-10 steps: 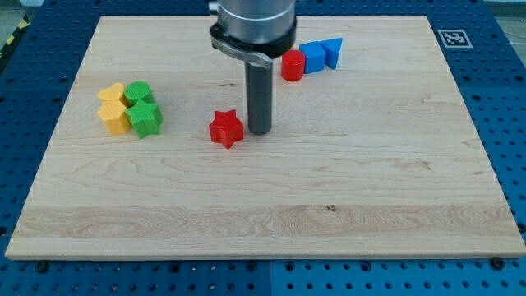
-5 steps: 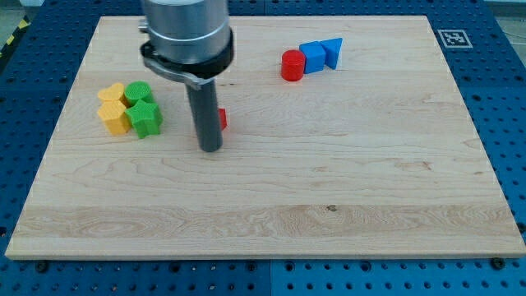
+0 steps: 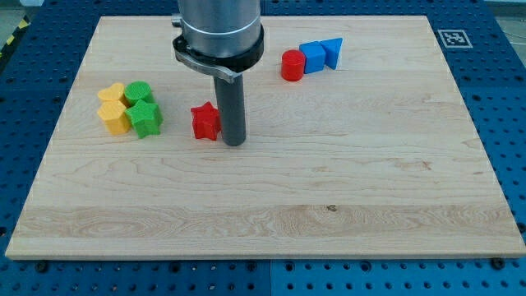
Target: Push red star into green star
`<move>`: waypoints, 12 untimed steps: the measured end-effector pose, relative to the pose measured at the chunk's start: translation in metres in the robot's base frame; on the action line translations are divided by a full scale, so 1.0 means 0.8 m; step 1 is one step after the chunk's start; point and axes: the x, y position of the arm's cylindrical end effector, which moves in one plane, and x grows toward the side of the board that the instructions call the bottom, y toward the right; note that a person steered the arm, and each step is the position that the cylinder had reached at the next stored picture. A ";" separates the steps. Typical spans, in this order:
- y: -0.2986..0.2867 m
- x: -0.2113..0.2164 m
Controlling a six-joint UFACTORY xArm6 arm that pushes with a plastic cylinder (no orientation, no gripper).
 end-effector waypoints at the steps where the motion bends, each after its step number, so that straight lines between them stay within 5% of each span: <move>1: -0.015 -0.025; 10: -0.079 -0.050; 12: -0.043 -0.050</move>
